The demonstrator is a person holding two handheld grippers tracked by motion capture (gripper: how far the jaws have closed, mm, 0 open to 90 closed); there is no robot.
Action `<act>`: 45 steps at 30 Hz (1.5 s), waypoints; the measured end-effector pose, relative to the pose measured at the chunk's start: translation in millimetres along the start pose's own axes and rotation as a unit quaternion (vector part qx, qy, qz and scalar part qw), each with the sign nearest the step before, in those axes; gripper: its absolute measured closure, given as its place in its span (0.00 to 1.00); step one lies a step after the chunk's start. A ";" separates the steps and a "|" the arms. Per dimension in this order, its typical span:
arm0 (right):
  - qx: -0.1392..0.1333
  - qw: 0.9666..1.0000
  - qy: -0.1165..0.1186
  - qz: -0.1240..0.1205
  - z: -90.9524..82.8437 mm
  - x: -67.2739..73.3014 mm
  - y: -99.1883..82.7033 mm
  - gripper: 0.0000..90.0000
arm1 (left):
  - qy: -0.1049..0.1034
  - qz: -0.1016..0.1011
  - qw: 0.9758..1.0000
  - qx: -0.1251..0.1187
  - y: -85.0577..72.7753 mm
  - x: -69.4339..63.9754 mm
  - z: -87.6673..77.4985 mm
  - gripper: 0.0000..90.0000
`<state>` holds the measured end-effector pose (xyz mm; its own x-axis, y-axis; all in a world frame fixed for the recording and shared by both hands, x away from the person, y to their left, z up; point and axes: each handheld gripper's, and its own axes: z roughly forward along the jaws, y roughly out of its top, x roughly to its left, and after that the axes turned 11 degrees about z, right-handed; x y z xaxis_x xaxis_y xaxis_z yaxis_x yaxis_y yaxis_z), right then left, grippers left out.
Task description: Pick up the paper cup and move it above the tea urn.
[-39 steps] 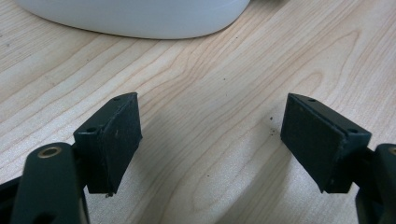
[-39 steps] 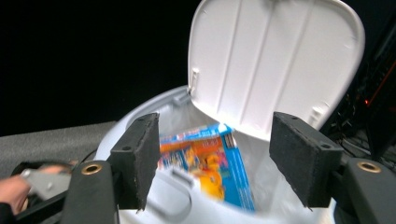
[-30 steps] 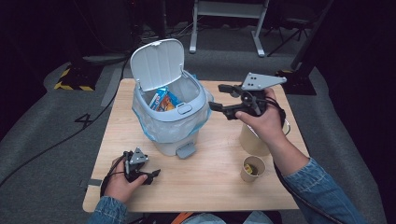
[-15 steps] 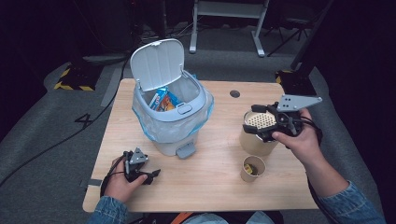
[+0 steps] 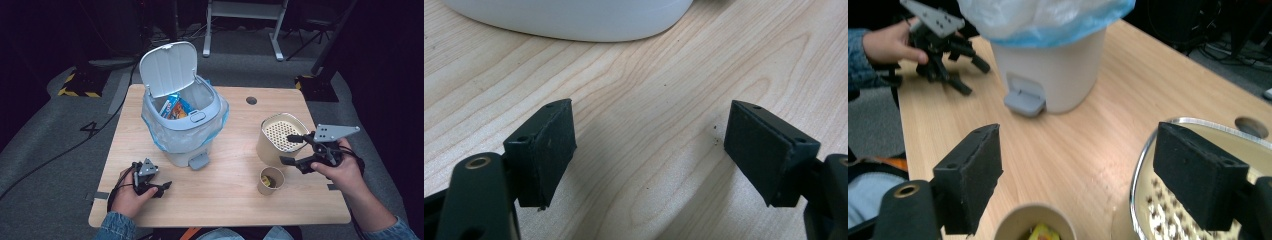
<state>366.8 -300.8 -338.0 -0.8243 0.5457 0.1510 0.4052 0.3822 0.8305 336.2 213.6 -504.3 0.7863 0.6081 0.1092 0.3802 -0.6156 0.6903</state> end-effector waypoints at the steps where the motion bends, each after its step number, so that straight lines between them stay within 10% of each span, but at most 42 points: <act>1: 0.004 1.000 -0.001 0.001 -1.1 -0.8 -4.8 0.23 | 0.000 0.000 1.000 0.000 0.0 0.0 0.0 0.23; 22: 0.062 0.998 -0.002 0.024 6.5 -3.8 -105.3 0.22 | 0.000 0.000 1.000 0.000 0.0 0.0 0.0 0.23; 45: 0.044 0.998 0.023 0.035 72.9 4.4 -131.1 0.20 | 0.000 0.000 1.000 -0.001 0.0 0.0 0.0 0.23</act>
<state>338.9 -294.2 -485.3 -0.8091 0.5393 0.2335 0.4938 0.4085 0.7676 336.3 213.6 -504.3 0.7862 0.6081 0.1098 0.3794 -0.6153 0.6909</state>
